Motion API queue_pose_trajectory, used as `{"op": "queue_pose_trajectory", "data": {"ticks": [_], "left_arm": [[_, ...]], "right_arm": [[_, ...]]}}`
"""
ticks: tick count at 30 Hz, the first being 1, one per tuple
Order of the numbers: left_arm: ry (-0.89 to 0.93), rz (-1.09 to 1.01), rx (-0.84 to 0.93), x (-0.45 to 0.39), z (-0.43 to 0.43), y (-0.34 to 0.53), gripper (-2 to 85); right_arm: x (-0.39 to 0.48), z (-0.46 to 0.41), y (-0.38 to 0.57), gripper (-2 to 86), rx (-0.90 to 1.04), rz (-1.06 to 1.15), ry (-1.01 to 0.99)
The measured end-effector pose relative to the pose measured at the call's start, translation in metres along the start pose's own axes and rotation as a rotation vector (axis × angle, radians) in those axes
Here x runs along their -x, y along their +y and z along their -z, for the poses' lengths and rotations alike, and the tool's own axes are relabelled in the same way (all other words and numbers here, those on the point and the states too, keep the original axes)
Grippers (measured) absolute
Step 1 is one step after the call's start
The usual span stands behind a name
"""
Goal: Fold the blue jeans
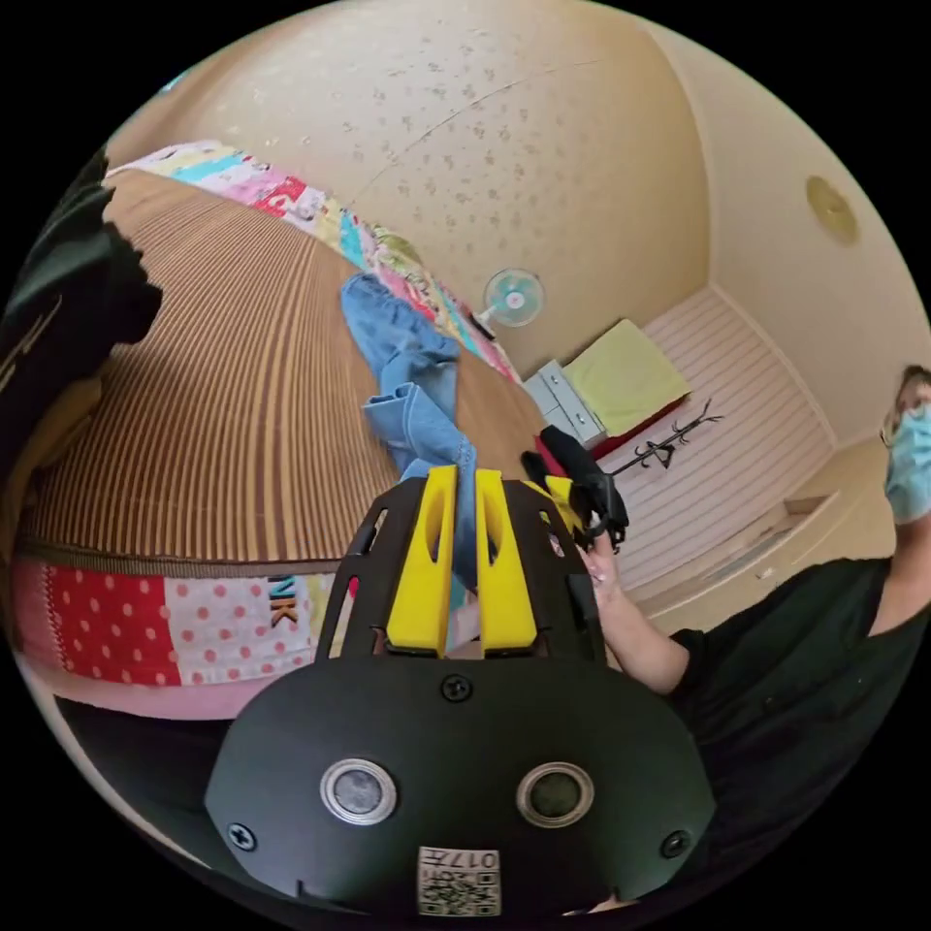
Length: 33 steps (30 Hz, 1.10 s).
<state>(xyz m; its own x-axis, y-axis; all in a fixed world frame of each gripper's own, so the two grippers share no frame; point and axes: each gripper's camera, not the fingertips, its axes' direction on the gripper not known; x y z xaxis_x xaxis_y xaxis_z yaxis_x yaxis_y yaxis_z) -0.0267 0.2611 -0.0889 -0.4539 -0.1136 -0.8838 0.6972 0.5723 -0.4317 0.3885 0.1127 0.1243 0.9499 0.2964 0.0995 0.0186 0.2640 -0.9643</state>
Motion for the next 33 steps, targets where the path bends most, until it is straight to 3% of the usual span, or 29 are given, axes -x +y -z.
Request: {"op": "queue_pose_trajectory", "data": {"ticks": [3,5,9,13,18,22,29,33], "left_arm": [[0.025,-0.255,0.021,-0.078,0.013,0.009,3.9],[0.16,-0.372,0.118,-0.116,0.002,0.019,1.5],[0.287,-0.421,0.326,-0.14,-0.045,0.049,-0.6],[0.12,-0.299,0.455,-0.124,-0.088,0.078,-0.4],[-0.264,-0.081,0.296,-0.071,-0.065,0.075,5.6],[-0.521,-0.069,0.302,-0.043,-0.066,0.074,7.9],[-0.556,-0.064,0.424,-0.027,-0.099,0.107,7.6],[-0.56,-0.035,0.406,-0.03,-0.094,0.118,1.2]], "right_arm": [[0.011,0.021,0.001,9.0,-0.112,-0.004,-0.142],[-0.003,0.022,-0.002,11.2,-0.076,-0.126,-0.269],[-0.029,0.003,0.003,14.4,0.083,-0.265,-0.187],[-0.044,-0.022,0.028,14.1,0.216,-0.355,0.032],[-0.03,-0.05,0.06,10.8,0.397,-0.26,0.404],[-0.02,-0.055,0.073,11.2,0.427,-0.232,0.419],[-0.006,-0.047,0.083,12.3,0.414,-0.235,0.391],[-0.001,-0.042,0.09,12.5,0.408,-0.248,0.354]]}}
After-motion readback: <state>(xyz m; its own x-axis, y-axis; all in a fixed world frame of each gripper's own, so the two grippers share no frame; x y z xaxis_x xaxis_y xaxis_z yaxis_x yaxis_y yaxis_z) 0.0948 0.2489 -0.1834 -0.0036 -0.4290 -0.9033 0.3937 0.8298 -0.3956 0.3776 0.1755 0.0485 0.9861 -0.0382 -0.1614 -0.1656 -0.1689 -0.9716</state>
